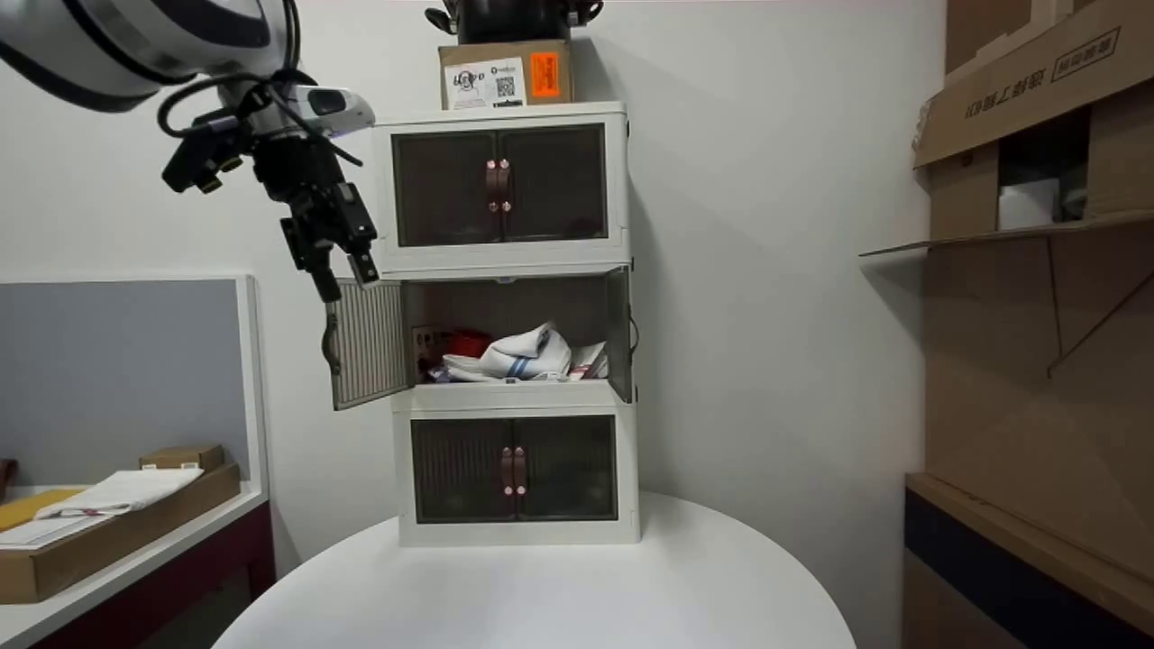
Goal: Close the left door of the middle cabinet, close the right door of the middle cabinet
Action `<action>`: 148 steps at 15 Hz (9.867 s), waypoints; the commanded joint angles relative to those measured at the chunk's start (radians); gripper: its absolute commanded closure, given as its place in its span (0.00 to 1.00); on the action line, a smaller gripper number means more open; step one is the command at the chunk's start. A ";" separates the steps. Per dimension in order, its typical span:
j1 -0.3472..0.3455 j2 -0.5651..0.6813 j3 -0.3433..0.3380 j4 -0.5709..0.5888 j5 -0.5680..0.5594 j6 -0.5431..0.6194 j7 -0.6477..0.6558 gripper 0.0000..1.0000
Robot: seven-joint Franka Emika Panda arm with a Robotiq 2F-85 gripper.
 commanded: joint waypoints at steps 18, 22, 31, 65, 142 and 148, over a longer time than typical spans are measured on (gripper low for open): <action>0.223 0.656 0.008 0.757 0.012 -0.219 0.129 0.00; 0.269 0.749 -0.008 0.821 -0.016 -0.207 0.204 0.00; 0.349 0.789 -0.083 0.812 -0.249 -0.188 0.375 0.00; 0.217 0.513 -0.046 0.215 -0.810 0.184 0.614 0.00; 0.026 0.368 -0.383 0.448 -0.250 -0.129 -0.752 0.00; 0.003 0.616 -0.393 0.709 -0.195 -0.189 -0.861 0.00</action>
